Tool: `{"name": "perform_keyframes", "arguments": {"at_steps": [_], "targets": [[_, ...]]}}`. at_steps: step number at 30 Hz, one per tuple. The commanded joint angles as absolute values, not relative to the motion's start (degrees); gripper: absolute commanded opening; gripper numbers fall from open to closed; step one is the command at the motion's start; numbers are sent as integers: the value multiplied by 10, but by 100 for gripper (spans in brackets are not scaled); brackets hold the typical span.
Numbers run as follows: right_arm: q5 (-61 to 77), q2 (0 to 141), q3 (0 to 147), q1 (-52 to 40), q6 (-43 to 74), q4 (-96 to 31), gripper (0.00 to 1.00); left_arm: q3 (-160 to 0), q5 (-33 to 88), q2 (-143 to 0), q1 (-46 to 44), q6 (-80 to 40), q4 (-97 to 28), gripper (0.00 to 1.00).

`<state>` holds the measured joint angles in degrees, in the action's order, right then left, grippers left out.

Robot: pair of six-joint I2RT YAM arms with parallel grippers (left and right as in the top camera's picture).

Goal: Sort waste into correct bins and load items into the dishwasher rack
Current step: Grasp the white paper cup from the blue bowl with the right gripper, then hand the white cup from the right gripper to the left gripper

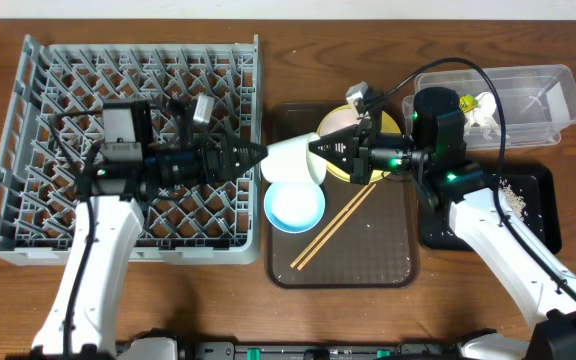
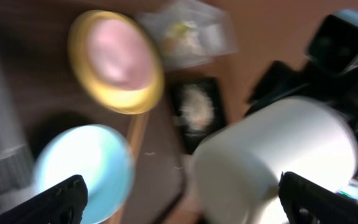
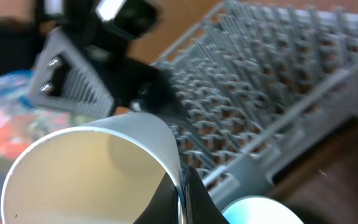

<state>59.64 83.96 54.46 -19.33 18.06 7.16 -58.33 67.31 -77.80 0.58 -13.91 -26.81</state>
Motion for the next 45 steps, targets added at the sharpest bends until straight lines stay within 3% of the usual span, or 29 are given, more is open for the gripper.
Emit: {"name": "perform_keyframes", "arguments": {"at_steps": [1, 11, 23, 32, 45], "targets": [[677, 840, 548, -201, 187, 96, 1, -593, 819, -802, -14, -198, -230, 100], [674, 840, 548, -201, 187, 143, 1, -593, 877, -820, -98, -345, -71, 100], [637, 840, 548, -156, 199, 168, 1, -593, 881, -820, -112, -361, -67, 100], [637, 840, 548, -158, 199, 157, 1, -593, 874, -820, -112, -361, -62, 93], [639, 840, 548, -168, 197, 117, 1, -593, 817, -820, -112, -361, -46, 94]]}}
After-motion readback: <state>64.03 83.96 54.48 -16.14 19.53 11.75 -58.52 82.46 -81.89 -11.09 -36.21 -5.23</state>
